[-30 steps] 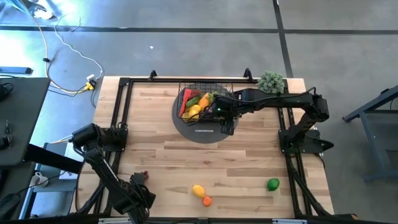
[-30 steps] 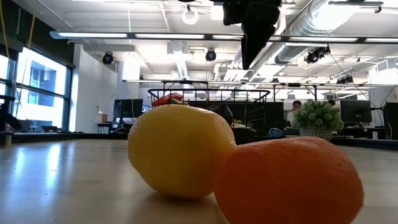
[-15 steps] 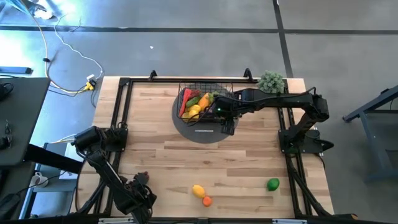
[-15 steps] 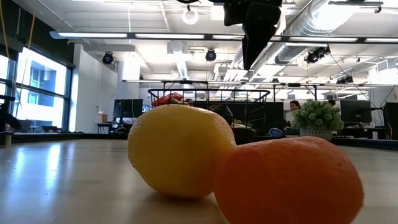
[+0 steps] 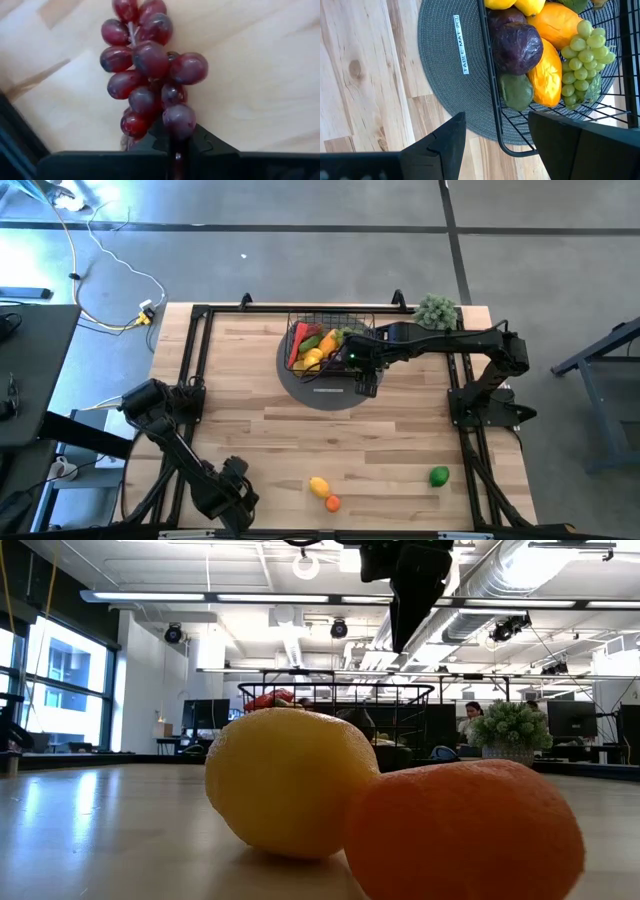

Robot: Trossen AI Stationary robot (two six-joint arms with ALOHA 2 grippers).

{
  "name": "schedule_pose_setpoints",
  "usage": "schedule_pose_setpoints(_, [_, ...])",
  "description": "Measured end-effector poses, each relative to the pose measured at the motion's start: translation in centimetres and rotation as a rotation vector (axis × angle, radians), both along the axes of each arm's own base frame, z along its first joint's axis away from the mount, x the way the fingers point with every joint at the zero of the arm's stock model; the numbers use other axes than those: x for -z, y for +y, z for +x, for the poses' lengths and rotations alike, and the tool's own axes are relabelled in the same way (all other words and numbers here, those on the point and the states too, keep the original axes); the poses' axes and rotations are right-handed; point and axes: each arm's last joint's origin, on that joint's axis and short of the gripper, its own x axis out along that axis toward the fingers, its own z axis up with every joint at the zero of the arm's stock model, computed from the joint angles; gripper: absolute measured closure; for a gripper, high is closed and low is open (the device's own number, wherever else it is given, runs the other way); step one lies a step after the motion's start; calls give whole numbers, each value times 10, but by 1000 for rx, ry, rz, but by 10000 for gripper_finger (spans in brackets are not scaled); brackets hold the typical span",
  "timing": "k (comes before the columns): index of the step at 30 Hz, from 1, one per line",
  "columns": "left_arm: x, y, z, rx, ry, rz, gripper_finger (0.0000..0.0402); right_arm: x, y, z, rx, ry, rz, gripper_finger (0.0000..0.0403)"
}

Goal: Build produce basket
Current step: Put the red grapes into the black wire basket

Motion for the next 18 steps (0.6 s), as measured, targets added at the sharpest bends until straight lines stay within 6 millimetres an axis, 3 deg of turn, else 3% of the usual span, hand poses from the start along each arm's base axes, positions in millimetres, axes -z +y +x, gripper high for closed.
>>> schedule_pose_setpoints(18, [-70,51,18,62,-283,-14,401,0,-24,-4,101,-4,8,206])
